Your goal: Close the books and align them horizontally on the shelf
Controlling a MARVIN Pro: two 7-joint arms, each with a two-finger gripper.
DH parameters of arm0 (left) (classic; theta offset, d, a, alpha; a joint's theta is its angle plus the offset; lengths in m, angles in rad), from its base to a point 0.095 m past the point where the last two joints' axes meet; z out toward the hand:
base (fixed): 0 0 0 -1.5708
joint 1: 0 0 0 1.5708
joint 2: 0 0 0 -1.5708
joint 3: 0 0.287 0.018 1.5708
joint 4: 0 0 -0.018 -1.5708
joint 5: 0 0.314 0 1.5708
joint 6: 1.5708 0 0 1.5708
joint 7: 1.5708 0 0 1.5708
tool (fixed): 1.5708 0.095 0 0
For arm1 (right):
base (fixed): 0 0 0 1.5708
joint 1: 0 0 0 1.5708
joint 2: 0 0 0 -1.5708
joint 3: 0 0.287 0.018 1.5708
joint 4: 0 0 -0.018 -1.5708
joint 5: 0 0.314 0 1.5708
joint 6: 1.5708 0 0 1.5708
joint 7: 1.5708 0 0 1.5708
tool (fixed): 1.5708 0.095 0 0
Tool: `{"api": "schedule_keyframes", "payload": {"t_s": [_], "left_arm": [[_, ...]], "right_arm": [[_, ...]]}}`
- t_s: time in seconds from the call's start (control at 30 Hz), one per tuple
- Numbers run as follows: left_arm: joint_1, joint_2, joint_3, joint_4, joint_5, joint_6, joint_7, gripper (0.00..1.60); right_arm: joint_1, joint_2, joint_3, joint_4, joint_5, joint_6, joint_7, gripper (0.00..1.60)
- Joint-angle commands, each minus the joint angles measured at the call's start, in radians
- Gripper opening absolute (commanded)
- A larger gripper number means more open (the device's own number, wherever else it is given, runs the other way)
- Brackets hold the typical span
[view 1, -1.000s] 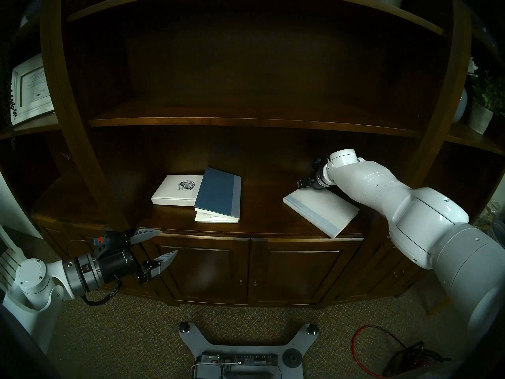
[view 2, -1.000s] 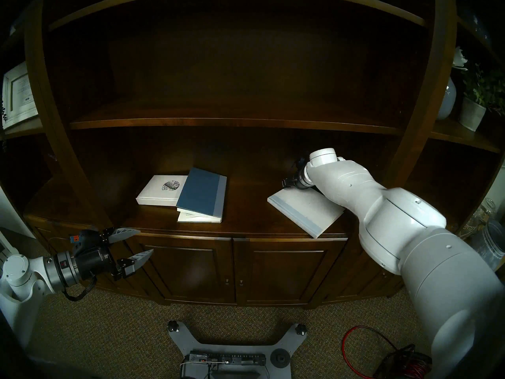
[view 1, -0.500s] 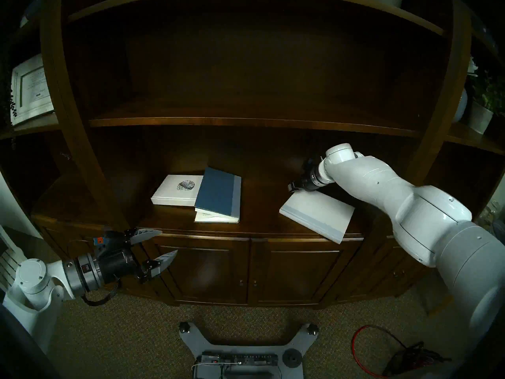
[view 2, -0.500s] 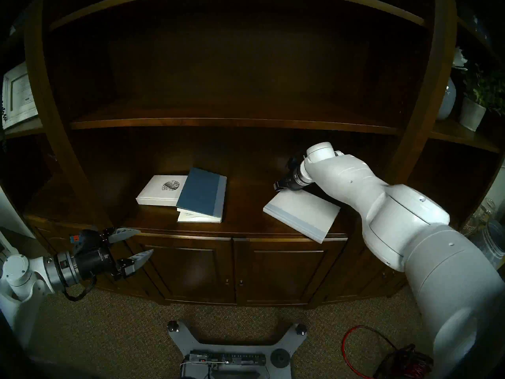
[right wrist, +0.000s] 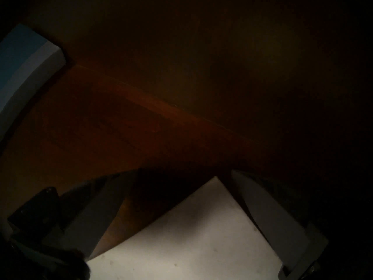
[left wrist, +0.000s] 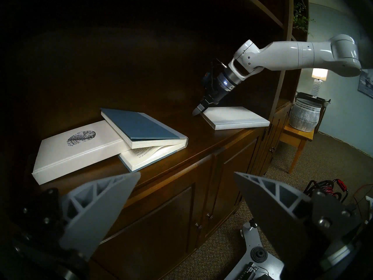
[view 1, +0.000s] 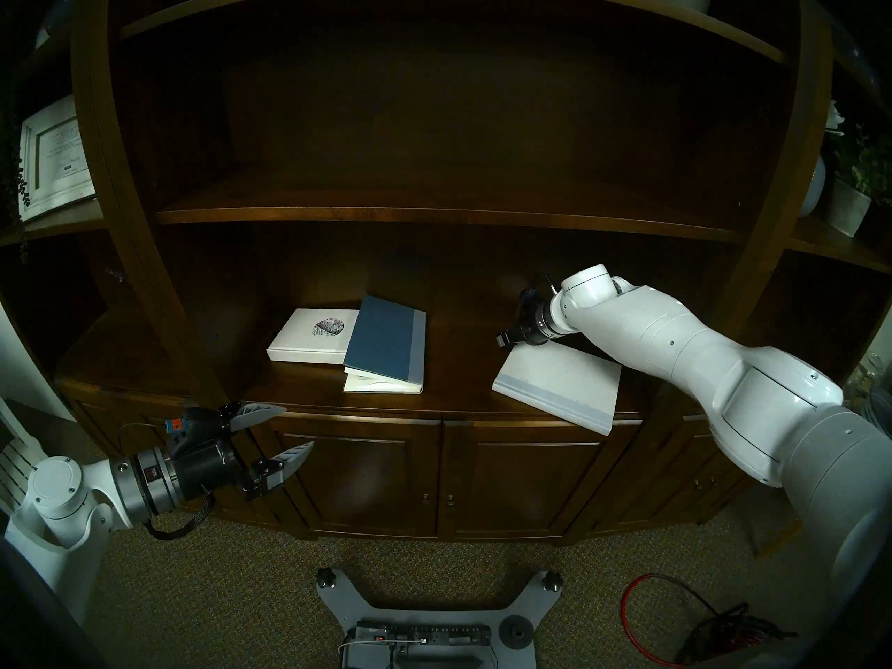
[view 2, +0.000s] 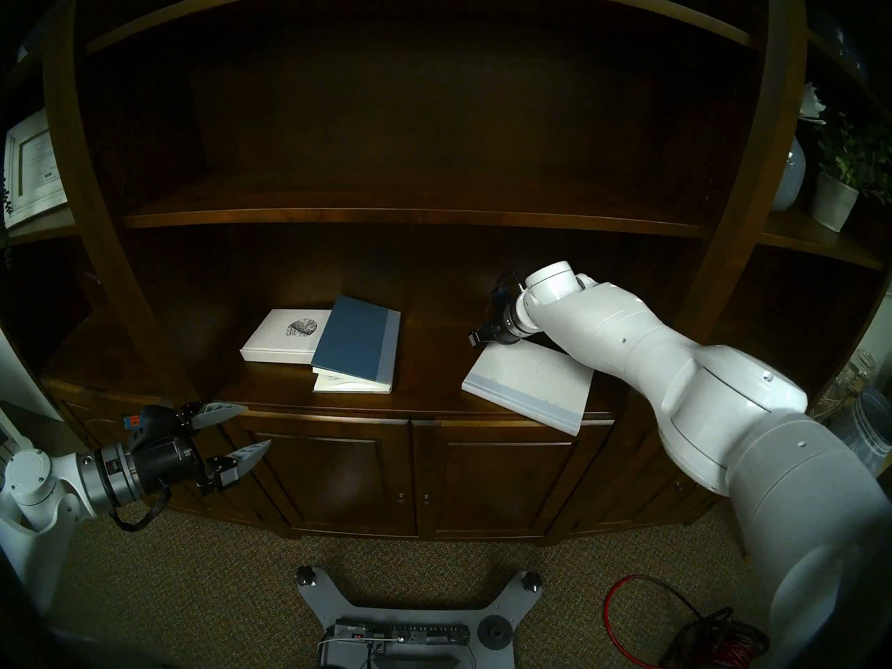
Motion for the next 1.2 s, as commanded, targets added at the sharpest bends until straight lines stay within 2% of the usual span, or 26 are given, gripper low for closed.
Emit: {"api": "schedule_keyframes", "payload": {"t_s": [0.0,0.03,0.07,0.1,0.23,0.4,0.5,0.53,0.57,0.87,1.0,1.03,1.07,1.17], "left_arm": [[-0.008,0.000,-0.009,-0.015,-0.007,-0.005,-0.001,1.60],[-0.008,0.000,-0.009,-0.015,-0.007,-0.005,-0.001,1.60],[-0.008,0.000,-0.009,-0.015,-0.006,-0.005,-0.001,1.60],[-0.008,0.000,-0.008,-0.015,-0.006,-0.005,-0.001,1.60],[-0.009,0.001,-0.007,-0.014,-0.005,-0.005,-0.001,1.60],[-0.009,0.002,-0.006,-0.012,-0.004,-0.004,-0.001,1.60],[-0.009,0.003,-0.005,-0.010,-0.003,-0.004,-0.001,1.60],[-0.009,0.003,-0.005,-0.010,-0.003,-0.004,-0.001,1.60],[-0.008,0.003,-0.004,-0.010,-0.003,-0.004,-0.001,1.60],[-0.008,0.003,-0.002,-0.006,-0.001,-0.003,0.000,1.60],[-0.008,0.004,-0.002,-0.005,-0.001,-0.003,0.000,1.60],[-0.008,0.004,-0.001,-0.005,0.000,-0.003,0.000,1.60],[-0.008,0.004,-0.001,-0.005,0.000,-0.003,0.000,1.60],[-0.008,0.004,-0.001,-0.004,0.000,-0.003,0.000,1.60]], "right_arm": [[0.001,0.075,0.021,-0.120,-0.028,-0.087,-0.047,1.60],[0.003,0.077,0.027,-0.122,-0.024,-0.089,-0.043,1.60],[-0.006,0.106,0.036,-0.177,-0.018,-0.090,-0.052,1.60],[0.005,0.089,0.034,-0.139,-0.019,-0.097,-0.036,1.60],[0.003,0.144,0.051,-0.220,-0.007,-0.085,-0.031,1.60],[-0.016,0.209,0.077,-0.295,0.009,-0.036,-0.039,1.60],[-0.029,0.229,0.088,-0.298,0.019,-0.013,-0.040,1.60],[-0.037,0.272,0.087,-0.332,0.029,0.000,-0.039,1.60],[-0.040,0.255,0.094,-0.316,0.028,0.009,-0.041,1.60],[-0.083,0.350,0.097,-0.394,0.067,0.087,-0.026,1.60],[-0.092,0.410,0.100,-0.458,0.086,0.106,-0.014,1.60],[-0.092,0.403,0.105,-0.469,0.090,0.110,-0.009,1.60],[-0.093,0.436,0.106,-0.499,0.096,0.113,-0.004,1.60],[-0.092,0.458,0.112,-0.539,0.109,0.123,0.014,1.60]]}}
